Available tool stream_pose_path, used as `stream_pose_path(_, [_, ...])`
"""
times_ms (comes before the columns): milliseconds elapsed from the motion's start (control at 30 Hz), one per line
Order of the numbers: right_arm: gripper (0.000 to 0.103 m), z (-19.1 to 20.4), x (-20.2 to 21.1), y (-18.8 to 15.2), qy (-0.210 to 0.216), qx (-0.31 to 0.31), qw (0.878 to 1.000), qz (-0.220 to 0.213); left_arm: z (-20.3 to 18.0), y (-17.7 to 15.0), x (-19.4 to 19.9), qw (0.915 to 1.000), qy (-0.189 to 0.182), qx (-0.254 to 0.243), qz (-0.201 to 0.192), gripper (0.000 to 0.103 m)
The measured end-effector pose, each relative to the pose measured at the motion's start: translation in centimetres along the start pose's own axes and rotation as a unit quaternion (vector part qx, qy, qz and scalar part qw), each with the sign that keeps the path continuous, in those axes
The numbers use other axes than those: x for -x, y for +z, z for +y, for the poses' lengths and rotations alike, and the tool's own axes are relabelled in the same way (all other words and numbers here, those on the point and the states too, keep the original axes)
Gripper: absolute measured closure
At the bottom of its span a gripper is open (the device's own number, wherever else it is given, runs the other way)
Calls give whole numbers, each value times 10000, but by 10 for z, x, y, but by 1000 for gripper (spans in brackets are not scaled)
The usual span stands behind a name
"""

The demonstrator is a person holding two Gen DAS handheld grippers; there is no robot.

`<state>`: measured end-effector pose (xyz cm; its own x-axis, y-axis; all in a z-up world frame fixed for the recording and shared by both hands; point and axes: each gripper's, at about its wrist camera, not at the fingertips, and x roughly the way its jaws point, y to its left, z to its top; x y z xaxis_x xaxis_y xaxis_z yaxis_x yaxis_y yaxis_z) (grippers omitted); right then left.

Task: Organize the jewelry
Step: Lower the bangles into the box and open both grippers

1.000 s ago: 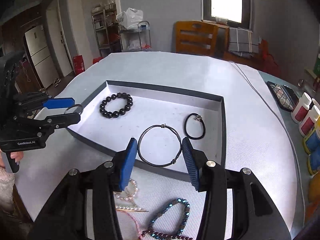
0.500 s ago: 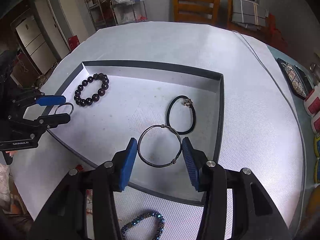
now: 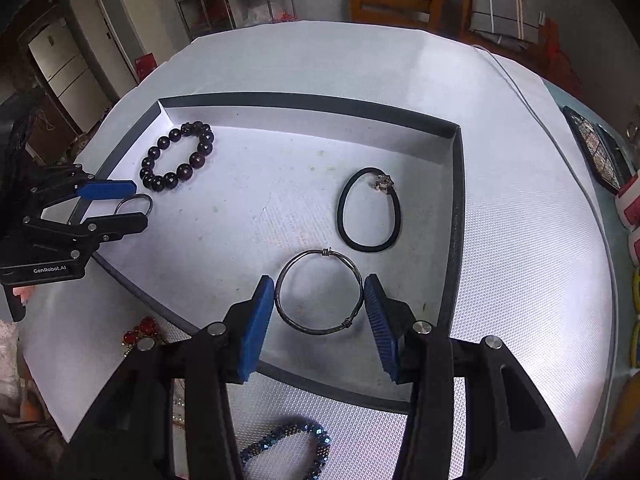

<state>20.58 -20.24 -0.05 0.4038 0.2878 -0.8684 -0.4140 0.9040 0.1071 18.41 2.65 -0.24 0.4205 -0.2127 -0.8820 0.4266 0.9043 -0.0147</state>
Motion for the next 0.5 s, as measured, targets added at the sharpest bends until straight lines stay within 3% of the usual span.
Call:
stream_pose_path(400, [55,1,-1,3,16,-8,10000,28,-2,1,2,10000,-56,2,-36,48])
stream_pose_path(500, [49,1,8,3,73,-51,9999,-113,-2,0,8,9999,-77,51,-142,43])
